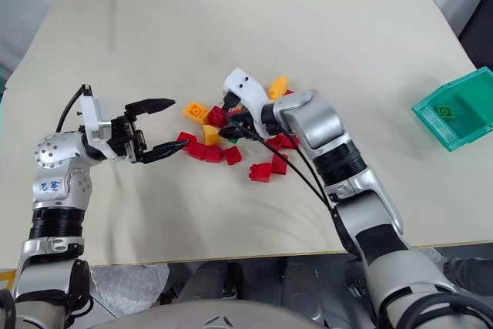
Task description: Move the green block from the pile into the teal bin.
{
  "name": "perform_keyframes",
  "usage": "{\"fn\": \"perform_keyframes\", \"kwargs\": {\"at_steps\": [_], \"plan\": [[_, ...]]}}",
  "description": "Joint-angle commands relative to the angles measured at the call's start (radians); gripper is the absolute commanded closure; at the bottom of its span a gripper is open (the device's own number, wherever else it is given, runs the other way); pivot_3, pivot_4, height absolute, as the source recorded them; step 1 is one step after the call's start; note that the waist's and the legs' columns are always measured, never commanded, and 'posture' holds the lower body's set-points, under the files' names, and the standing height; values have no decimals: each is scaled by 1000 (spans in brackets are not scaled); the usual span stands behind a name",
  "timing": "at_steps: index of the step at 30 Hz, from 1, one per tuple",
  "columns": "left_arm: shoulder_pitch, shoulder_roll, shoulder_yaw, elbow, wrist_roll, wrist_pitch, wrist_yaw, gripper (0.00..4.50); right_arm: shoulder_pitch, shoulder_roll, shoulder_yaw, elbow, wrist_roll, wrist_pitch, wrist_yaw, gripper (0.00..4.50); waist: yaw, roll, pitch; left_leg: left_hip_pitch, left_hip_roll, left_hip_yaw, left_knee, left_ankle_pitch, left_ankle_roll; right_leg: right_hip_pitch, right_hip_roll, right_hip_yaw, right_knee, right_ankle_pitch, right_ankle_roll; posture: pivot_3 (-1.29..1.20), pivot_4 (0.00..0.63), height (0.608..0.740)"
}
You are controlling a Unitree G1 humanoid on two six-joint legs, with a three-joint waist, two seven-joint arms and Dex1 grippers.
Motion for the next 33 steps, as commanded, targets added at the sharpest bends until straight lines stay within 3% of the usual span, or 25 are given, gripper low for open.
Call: {"fn": "perform_keyframes", "kwargs": {"at_steps": [1, 6, 8, 13, 18, 22, 28, 33], "plan": [[-27, -21, -28, -25, 0, -7, -6, 0, 21, -75, -67, -157, 49, 7, 35, 3005, 0, 0, 0, 0, 0, 0, 0, 0, 0, 0, 0, 0, 0, 0, 0, 0, 150, 740], [-78, -89, -118, -52, 32, 21, 13, 0, 118, -289, -184, -315, 48, -1, 23, 3005, 15, 0, 0, 0, 0, 1, 0, -1, 1, 0, 0, 0, -2, 0, 0, 0, 150, 740], [-112, -123, -162, -50, 55, 37, 28, 0, 164, -430, -257, -310, 6, -10, 0, 3005, 25, 0, 0, 0, 0, 2, 0, -1, 1, 0, 0, 0, -2, 0, 1, 0, 150, 740], [-176, -180, -215, -22, 95, 83, 76, 0, 255, -680, -373, -211, -71, -55, -56, 3005, 42, 0, 0, 0, 0, 9, -1, -1, 2, 0, 0, 0, -4, 1, 1, 0, 150, 740], [-243, -228, -234, 46, 141, 143, 161, 0, 319, -831, -401, 13, -174, -172, -136, 3005, 43, 0, 0, 1, 1, 14, -1, -1, 2, 0, 0, 1, -3, 1, 2, 0, 150, 740], [-257, -244, -252, 64, 169, 169, 186, 0, 283, -832, -367, 243, -236, -307, -203, 3005, 38, 0, 0, 2, 1, 16, -1, -1, 3, 1, 0, 2, -4, 2, 2, 0, 150, 740], [-249, -235, -263, 36, 186, 189, 193, 0, 246, -802, -344, 391, -267, -416, -225, 3005, 25, 0, 0, 1, 1, 16, -2, -1, 3, 0, 0, 2, -4, 2, 3, 0, 150, 740], [-259, -225, -256, 33, 184, 196, 189, 0, 216, -773, -356, 476, -265, -482, -250, 1398, 24, 0, 0, 1, 2, 16, -1, 0, 3, 1, 0, 2, -4, 3, 3, 0, 150, 740]]}}
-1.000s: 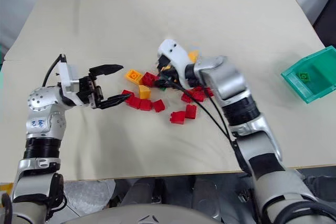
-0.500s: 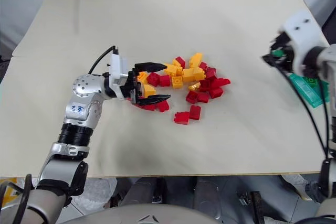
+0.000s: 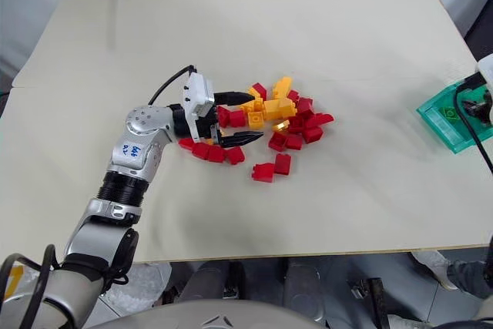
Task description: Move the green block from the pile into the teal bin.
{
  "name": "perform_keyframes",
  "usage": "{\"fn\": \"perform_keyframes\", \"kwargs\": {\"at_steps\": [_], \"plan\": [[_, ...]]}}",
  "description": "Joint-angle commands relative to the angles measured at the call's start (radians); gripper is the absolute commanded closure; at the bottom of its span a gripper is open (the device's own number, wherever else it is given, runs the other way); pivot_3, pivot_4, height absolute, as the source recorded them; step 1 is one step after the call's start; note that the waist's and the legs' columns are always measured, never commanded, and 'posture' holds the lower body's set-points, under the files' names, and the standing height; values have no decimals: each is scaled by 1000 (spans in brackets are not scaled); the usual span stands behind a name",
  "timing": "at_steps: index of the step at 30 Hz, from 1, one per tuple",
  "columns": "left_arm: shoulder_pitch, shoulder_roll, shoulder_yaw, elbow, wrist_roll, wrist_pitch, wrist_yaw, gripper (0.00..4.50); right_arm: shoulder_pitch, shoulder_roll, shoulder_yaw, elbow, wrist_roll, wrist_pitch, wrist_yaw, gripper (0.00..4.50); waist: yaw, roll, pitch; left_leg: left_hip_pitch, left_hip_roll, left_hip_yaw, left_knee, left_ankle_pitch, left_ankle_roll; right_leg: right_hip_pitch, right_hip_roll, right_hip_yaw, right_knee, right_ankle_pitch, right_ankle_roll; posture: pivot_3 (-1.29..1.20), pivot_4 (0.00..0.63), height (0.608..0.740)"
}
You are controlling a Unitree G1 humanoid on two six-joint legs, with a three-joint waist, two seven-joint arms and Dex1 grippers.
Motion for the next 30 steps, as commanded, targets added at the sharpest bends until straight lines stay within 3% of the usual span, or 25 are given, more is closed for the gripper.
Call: {"fn": "perform_keyframes", "kwargs": {"at_steps": [1, 4, 5, 9, 14, 17, 19, 23, 30], "plan": [[-15, 5, 16, -39, -17, 11, -3, 0, -22, -8, -30, 19, -1, -42, -9, 1085, 2, 0, 0, 0, 0, 0, 0, 0, 0, 0, 0, 0, 0, 0, 0, 0, 150, 740], [-13, 1, 38, -29, -47, 25, -18, 0, -28, -6, -33, 26, -1, -50, -14, 86, 4, 0, 0, -1, 0, -1, 0, 0, 0, 0, 0, 0, 0, 0, 0, 0, 150, 740], [-10, 1, 47, -25, -55, 25, -23, 0, -28, -6, -34, 25, -2, -53, -20, 36, 4, 0, 0, -1, 0, -1, 0, 0, 0, 0, 0, 0, -1, 0, 0, 0, 150, 740], [21, 26, 103, -37, -95, 65, -10, 0, 32, -6, -67, -133, 61, 3, 53, 36, 2, 0, 0, -1, 0, -1, 0, 0, 0, 0, 0, 0, -1, 0, 0, 0, 150, 740], [96, 112, 162, -90, -108, 98, -5, 0, 288, 0, -149, -512, 246, 82, 267, 36, 3, 0, 0, 0, 1, -8, 0, 0, 0, 0, 1, -1, -1, 0, 0, 0, 150, 740], [147, 166, 189, -122, -135, 124, -37, 0, 399, 21, -201, -637, 324, 58, 325, 36, 4, 0, 0, 0, 0, -9, 1, 0, 0, 1, 1, 0, -1, 0, 1, 0, 150, 740], [219, 233, 225, -140, -149, 113, -83, 0, 500, 81, -260, -718, 419, -58, 419, 36, 7, 0, 0, 0, 0, -9, 1, 0, 0, 1, 0, 0, -1, 1, 2, 0, 150, 740], [338, 354, 293, -147, -173, 117, -130, 0, 601, 138, -282, -715, 478, -172, 515, 36, 6, 0, 0, 3, 0, -13, 1, -1, 0, 7, 1, -1, -4, 1, 1, 0, 150, 740], [432, 422, 375, -141, -190, 98, -136, 0, 589, 184, -247, -645, 480, -242, 534, 36, 20, 1, 0, 4, -1, -13, 4, -1, 2, 8, -1, 0, -4, 4, 0, 0, 150, 740]]}}
